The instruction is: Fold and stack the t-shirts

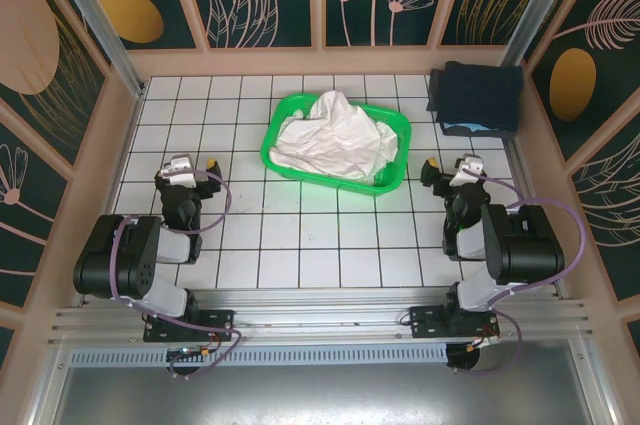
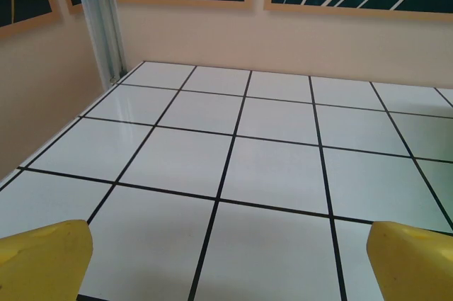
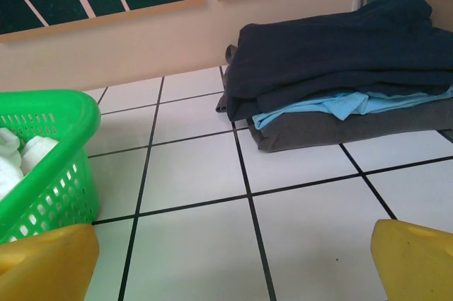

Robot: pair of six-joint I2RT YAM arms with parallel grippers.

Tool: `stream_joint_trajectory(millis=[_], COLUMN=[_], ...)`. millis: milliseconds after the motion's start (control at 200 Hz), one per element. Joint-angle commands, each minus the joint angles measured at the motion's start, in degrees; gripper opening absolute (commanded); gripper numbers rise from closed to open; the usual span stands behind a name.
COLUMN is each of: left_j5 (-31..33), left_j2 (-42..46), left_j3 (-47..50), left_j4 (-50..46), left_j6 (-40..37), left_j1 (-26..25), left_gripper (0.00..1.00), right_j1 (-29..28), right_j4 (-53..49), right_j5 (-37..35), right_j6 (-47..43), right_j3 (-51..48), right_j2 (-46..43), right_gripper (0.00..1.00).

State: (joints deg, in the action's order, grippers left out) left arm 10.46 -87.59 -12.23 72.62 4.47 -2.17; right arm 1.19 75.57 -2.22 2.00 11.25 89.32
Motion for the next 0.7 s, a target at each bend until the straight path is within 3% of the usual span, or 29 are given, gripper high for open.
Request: stream_joint_trajectory(millis=[0,696], left_j5=[-0.75,-1.14], left_j2=[0.47,0.47], left_j3=[-1.05,-1.31], left_j4=[0.77,0.42], left_j6=[-0.95,-0.83], left_j1=[0.33,0.48], left_gripper=[0.99,0.99], right_j1=[0.22,0.29], right_j4=[0.66,0.28], right_j5=[1.08,1.08], right_j6=[-1.12,-1.12], right_j3=[0.99,1.24], right_j2=[0.18,0.17], right_gripper=[0.99,0.99])
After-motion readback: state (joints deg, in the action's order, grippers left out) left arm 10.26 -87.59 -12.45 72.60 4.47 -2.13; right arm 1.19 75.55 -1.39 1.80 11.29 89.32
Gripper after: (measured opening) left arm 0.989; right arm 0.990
